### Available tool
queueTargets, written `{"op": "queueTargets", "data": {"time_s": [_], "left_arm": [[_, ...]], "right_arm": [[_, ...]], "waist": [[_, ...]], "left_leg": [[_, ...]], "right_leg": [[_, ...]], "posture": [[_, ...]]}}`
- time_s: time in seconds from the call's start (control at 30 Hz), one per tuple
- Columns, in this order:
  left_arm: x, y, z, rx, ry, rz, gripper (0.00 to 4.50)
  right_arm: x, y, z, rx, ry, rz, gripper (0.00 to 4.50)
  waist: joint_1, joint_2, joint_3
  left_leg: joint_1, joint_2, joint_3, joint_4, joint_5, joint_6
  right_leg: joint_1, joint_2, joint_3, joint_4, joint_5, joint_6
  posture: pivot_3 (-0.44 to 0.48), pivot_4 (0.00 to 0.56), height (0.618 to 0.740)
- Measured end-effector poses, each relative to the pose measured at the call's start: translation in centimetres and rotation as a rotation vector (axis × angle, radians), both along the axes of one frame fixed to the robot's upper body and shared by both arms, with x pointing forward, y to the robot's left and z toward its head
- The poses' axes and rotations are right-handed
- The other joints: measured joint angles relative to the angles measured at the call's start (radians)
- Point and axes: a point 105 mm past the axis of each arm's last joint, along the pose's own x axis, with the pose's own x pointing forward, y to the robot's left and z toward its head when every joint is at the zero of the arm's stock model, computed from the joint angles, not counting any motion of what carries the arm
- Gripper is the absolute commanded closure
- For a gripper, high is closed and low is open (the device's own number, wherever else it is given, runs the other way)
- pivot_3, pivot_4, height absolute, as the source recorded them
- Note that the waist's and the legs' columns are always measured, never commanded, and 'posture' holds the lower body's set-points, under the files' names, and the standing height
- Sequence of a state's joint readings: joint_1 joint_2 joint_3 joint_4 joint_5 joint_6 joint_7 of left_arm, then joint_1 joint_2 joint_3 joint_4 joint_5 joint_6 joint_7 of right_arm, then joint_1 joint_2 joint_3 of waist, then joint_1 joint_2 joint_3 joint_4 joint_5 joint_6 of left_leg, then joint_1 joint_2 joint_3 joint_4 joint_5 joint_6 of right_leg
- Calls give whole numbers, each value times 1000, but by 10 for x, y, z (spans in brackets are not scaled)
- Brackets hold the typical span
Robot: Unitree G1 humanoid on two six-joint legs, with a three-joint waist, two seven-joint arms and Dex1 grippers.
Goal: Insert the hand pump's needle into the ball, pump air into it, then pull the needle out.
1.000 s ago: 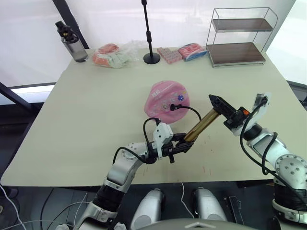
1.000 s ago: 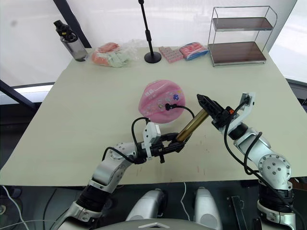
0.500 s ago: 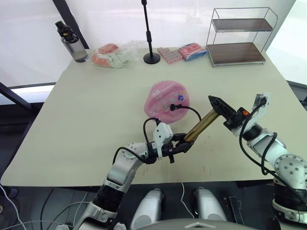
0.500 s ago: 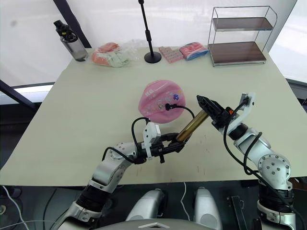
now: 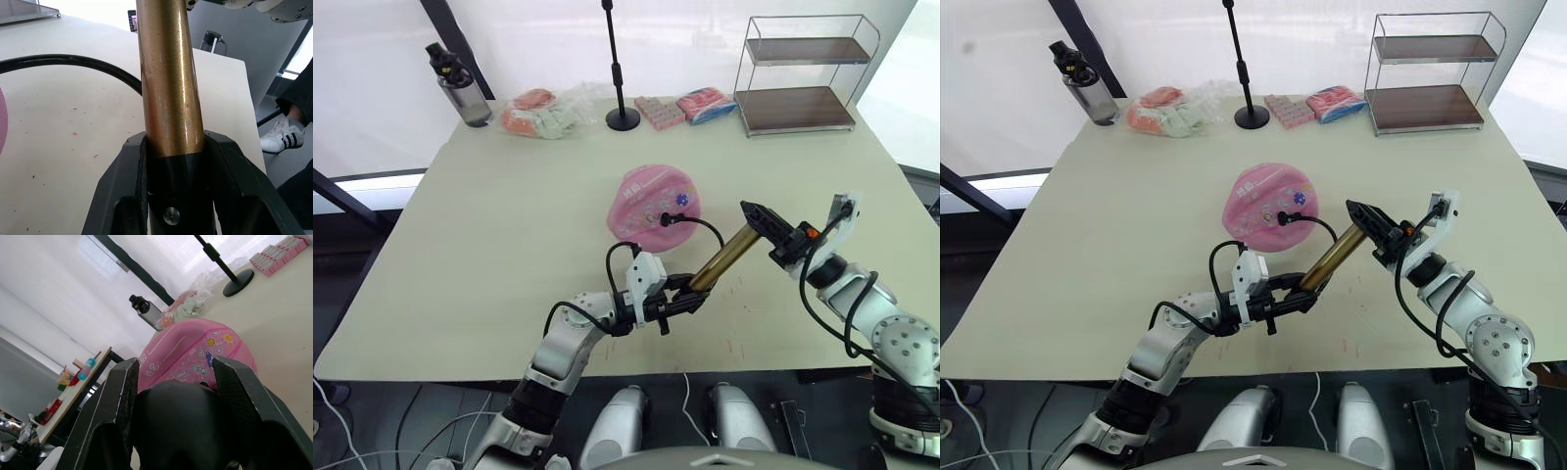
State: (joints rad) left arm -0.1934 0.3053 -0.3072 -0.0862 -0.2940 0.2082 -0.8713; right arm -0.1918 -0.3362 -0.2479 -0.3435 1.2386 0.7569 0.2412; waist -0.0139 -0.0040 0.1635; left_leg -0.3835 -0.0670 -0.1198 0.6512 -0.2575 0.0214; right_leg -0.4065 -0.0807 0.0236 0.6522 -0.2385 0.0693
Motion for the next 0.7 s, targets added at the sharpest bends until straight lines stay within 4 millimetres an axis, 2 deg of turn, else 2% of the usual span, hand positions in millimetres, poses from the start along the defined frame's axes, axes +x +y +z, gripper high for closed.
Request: {"op": "queueTargets", "data": {"time_s": [0.47, 0.5, 0.53, 0.67, 0.7], "left_arm": [[1, 0, 0, 3, -2, 5, 3320], [1, 0, 0, 5, -4, 7, 2316], [1, 0, -1, 7, -4, 11, 2135], [6, 7, -5, 27, 1, 48, 322], [7, 10, -5, 33, -4, 52, 61]], "right_arm": [[0, 0, 0, -2, -3, 1, 2643], [0, 0, 0, -4, -5, 1, 2643], [0, 0, 1, -7, -9, 2, 2643], [2, -2, 5, -66, -44, -1, 2643], [2, -1, 5, -102, -57, 11, 2643]], "waist": [[0, 0, 0], [0, 0, 0], [0, 0, 0], [0, 0, 0], [0, 0, 0]], "left_leg": [[0, 0, 0, 0, 0, 0], [0, 0, 0, 0, 0, 0], [0, 0, 0, 0, 0, 0], [0, 0, 0, 0, 0, 0], [0, 0, 0, 0, 0, 0]], "right_leg": [[0, 0, 0, 0, 0, 0], [0, 0, 0, 0, 0, 0], [0, 0, 0, 0, 0, 0], [0, 0, 0, 0, 0, 0], [0, 0, 0, 0, 0, 0]], "posture": [[0, 150, 740], [0, 150, 740], [0, 150, 740], [0, 150, 740], [0, 150, 740]]}}
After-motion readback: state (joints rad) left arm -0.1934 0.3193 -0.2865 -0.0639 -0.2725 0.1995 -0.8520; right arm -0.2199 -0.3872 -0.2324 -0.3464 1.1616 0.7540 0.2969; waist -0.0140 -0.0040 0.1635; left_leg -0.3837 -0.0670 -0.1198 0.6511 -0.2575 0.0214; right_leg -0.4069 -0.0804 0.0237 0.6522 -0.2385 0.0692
